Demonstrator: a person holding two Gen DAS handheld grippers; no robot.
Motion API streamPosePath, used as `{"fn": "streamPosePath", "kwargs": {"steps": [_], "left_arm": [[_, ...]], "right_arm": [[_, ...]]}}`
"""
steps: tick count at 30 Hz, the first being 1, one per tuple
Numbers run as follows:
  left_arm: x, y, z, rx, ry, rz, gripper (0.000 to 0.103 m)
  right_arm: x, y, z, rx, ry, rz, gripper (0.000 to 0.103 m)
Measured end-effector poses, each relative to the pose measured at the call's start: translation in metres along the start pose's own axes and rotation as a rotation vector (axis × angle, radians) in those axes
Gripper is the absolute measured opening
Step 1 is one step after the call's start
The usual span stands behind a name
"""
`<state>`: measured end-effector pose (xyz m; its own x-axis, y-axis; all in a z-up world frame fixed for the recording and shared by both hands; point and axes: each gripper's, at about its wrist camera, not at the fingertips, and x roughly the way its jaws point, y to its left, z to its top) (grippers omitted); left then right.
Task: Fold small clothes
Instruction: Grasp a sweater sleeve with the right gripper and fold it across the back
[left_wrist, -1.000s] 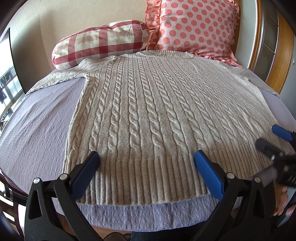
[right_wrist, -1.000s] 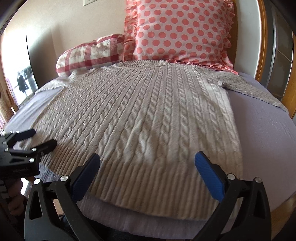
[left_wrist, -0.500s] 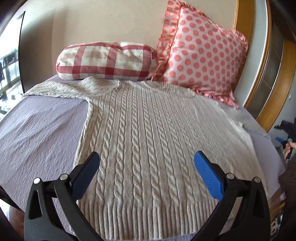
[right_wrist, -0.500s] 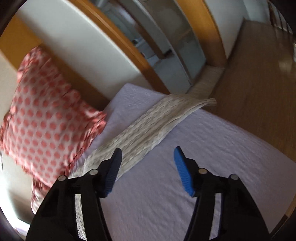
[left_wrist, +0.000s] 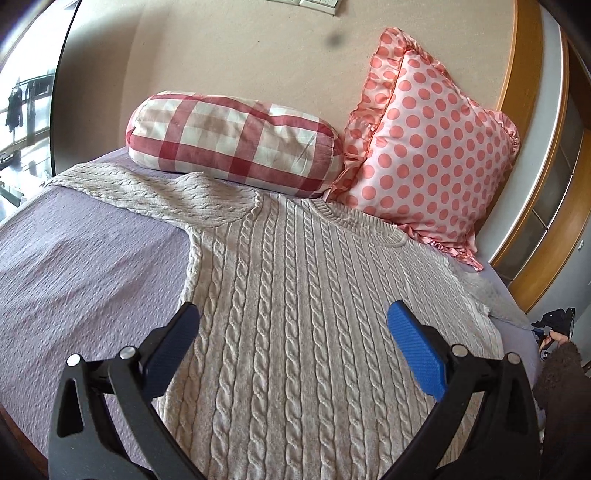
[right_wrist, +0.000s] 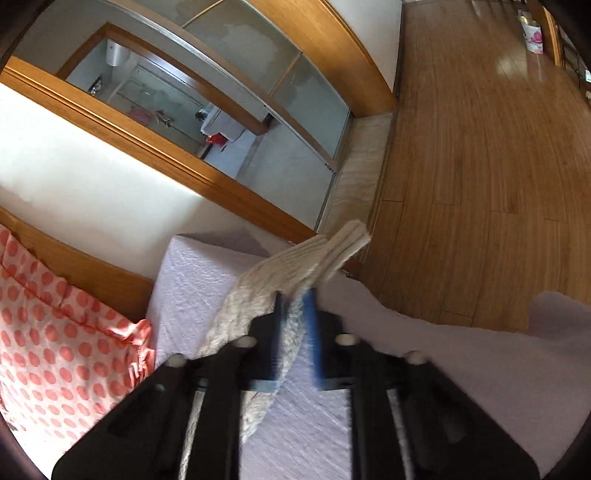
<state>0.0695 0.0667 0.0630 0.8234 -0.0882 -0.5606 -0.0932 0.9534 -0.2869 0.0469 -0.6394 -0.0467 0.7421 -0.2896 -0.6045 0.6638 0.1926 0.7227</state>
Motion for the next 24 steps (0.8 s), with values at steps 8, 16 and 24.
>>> {"fn": "streamPosePath", "kwargs": {"steps": [8, 16, 24], "left_arm": [[-0.005, 0.036, 0.004, -0.069, -0.007, 0.020, 0.101], [-0.010, 0.071, 0.014, -0.161, -0.006, 0.053, 0.101], [-0.019, 0.129, 0.024, -0.231, 0.021, 0.150, 0.101]], "right_arm": [[-0.076, 0.133, -0.046, -0.404, -0.148, 0.255, 0.008], [-0.110, 0.317, -0.261, -0.845, 0.166, 0.660, 0.008], [-0.031, 0.330, -0.473, -1.084, 0.582, 0.522, 0.008]]}}
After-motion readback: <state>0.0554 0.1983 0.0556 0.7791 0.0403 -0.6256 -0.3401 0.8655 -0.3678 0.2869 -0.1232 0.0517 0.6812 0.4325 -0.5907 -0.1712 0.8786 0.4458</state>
